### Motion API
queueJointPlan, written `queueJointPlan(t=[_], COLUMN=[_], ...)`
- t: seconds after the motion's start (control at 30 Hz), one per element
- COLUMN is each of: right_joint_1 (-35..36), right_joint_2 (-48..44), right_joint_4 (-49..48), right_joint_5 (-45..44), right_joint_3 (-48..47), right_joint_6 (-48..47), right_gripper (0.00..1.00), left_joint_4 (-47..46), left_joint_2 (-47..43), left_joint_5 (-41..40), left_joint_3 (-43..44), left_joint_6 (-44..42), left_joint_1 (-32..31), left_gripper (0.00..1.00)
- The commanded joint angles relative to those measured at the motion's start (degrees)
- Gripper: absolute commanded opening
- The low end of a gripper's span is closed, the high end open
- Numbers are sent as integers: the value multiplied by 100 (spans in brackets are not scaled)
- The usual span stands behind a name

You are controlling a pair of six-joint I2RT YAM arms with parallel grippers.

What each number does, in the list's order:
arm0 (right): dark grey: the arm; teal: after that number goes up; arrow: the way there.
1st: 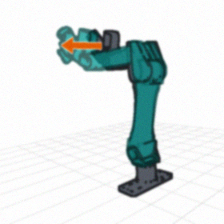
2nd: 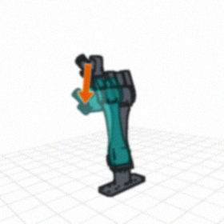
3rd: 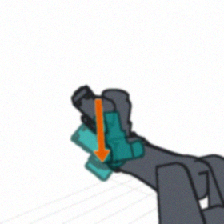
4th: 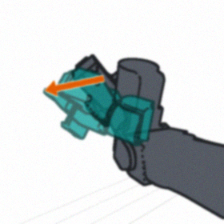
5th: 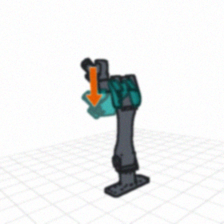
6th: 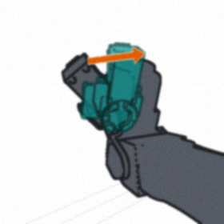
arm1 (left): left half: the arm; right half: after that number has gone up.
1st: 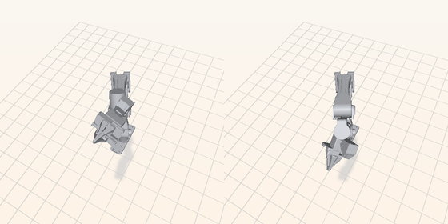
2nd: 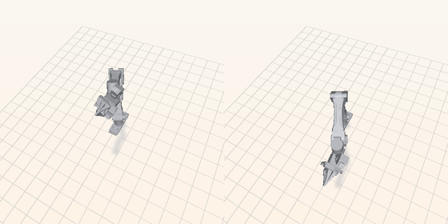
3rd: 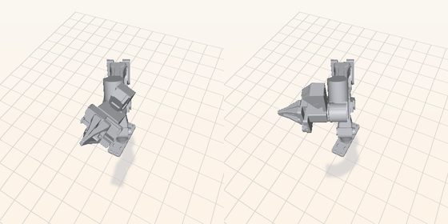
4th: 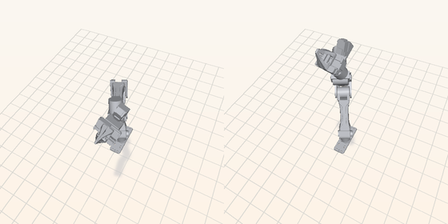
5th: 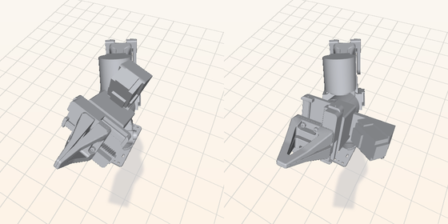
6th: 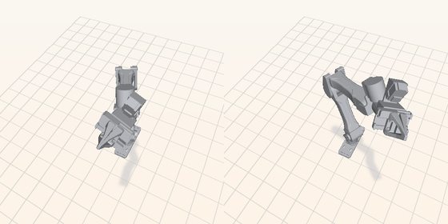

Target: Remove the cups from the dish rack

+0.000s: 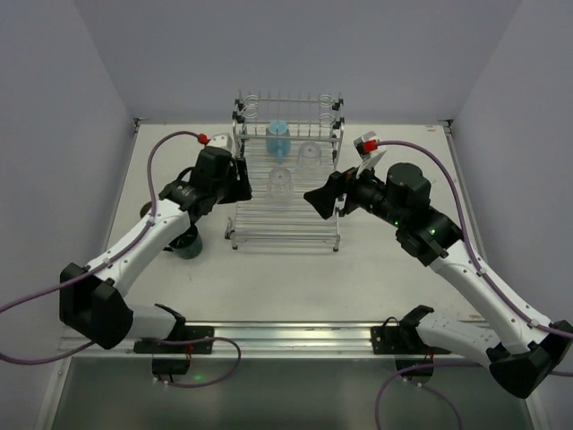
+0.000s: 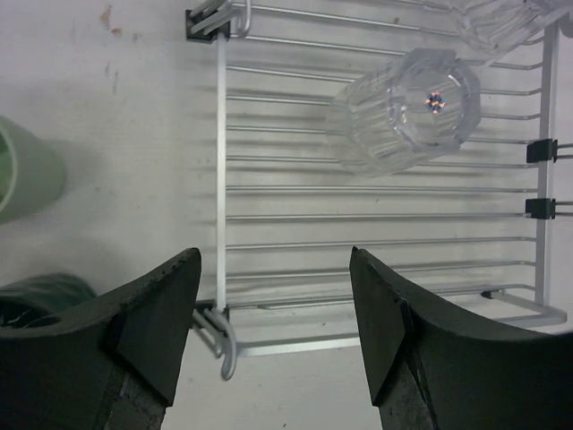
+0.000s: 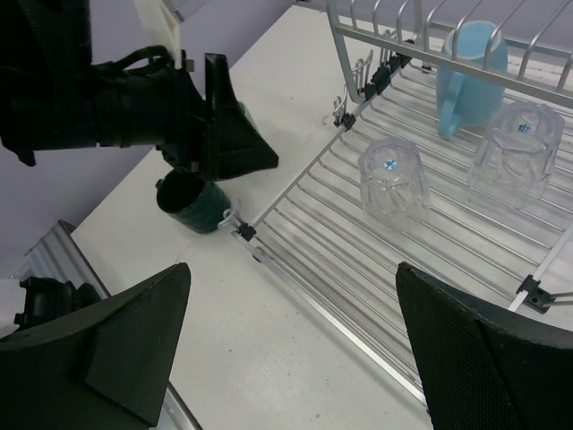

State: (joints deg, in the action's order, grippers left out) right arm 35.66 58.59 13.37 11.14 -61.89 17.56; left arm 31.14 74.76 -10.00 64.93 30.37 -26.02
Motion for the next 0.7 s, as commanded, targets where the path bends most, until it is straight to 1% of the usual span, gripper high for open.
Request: queueJointPlan(t=[0.0, 0.07, 0.1, 0.23, 0.27, 0.33, 0.53, 0.67], right_joint_1=[-24, -33, -33, -33, -41, -50, -85, -112], right_joint_2=[-181, -233, -242, -286, -304, -339, -427, -471], right_joint_4=[69, 70, 105, 140, 140, 158, 158, 131], right_joint_5=[-252, -279, -279, -349, -358, -358, -375, -367], right_joint_3=[63, 80, 89, 133, 159, 186, 300, 388], right_joint_6=[98, 107, 98, 63, 46, 28, -33, -86], right_gripper=[99, 99, 99, 99, 99, 99, 99, 99], left_joint_4=[-792, -1030, -1057, -961, -925, -890, -644, -389], left_joint_2=[564, 802, 1090, 1848, 1988, 2279, 2982, 3237], left_joint_5=[-458, -608, -635, -678, -687, -731, -749, -1144], left_joint_3=[380, 590, 731, 1469, 1749, 2022, 2664, 2912], left_joint_6=[337, 382, 408, 382, 373, 382, 408, 452], left_joint_1=[-376, -614, -693, -1001, -1028, -1080, -1098, -1221], left_gripper=[72, 73, 73, 73, 74, 75, 78, 79])
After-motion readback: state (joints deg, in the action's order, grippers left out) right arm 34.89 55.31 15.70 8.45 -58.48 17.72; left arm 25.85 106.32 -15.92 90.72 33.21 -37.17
